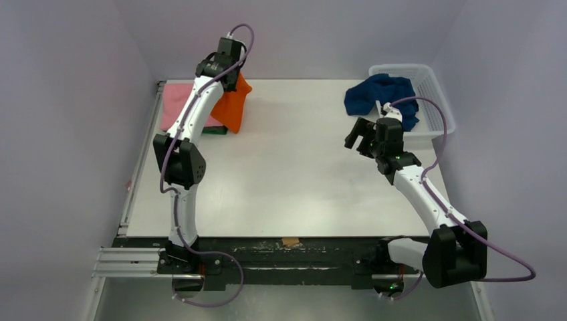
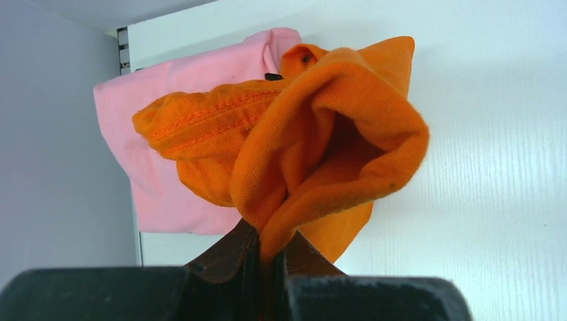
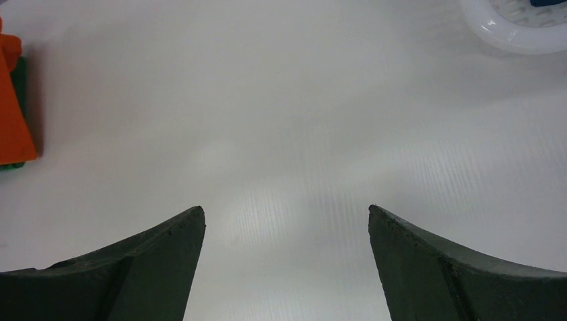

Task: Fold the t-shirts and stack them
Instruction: Put the neatly folded tshirt into the corner of the board with the left arm

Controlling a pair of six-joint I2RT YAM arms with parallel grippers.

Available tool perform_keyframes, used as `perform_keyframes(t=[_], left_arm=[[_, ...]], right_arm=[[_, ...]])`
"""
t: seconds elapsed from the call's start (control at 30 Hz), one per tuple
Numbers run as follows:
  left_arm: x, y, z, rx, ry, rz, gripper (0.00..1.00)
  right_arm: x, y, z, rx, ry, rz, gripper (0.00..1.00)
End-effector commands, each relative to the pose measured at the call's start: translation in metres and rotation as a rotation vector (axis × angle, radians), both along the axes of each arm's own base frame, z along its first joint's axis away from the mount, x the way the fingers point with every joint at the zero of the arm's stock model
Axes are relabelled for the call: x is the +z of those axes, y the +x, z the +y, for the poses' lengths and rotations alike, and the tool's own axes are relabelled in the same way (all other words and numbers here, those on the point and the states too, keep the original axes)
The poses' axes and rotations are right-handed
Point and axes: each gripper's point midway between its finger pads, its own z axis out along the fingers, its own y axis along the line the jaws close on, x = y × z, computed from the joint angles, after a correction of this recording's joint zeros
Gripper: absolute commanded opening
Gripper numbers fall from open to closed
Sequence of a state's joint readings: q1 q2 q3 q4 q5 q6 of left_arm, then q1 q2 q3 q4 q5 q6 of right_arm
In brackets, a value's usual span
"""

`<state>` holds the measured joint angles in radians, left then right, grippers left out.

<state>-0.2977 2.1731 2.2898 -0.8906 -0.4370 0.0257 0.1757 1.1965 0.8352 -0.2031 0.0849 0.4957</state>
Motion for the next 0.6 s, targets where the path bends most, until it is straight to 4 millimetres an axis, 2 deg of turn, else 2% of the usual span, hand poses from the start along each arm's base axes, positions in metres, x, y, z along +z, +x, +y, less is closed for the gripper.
perform_keyframes(t=[0.0,0.13,0.4,0.57], left_arm=[[0.069,-0.011,0.016,-0.028,-0.055,-0.107,0.00],[0.083,-0.013,0.025,-0.033,-0.100,-0.131,0.00],[0.110,-0.013,0.028,-0.067,-0.146,-0.184,0.00],[0.099,-0.008,0.045,-0.036,-0.154,-0.162,0.00]], right_arm=[[0.008,0.001,-0.004,-0.017,-0.015,-0.035,0.91],[0.009,0.001,-0.005,-0.018,-0.016,-0.034,0.91],[0.009,0.001,-0.007,-0.030,-0.020,-0.033,0.91],[0.001,0.002,-0.017,-0.076,-0.062,-0.002,0.91]])
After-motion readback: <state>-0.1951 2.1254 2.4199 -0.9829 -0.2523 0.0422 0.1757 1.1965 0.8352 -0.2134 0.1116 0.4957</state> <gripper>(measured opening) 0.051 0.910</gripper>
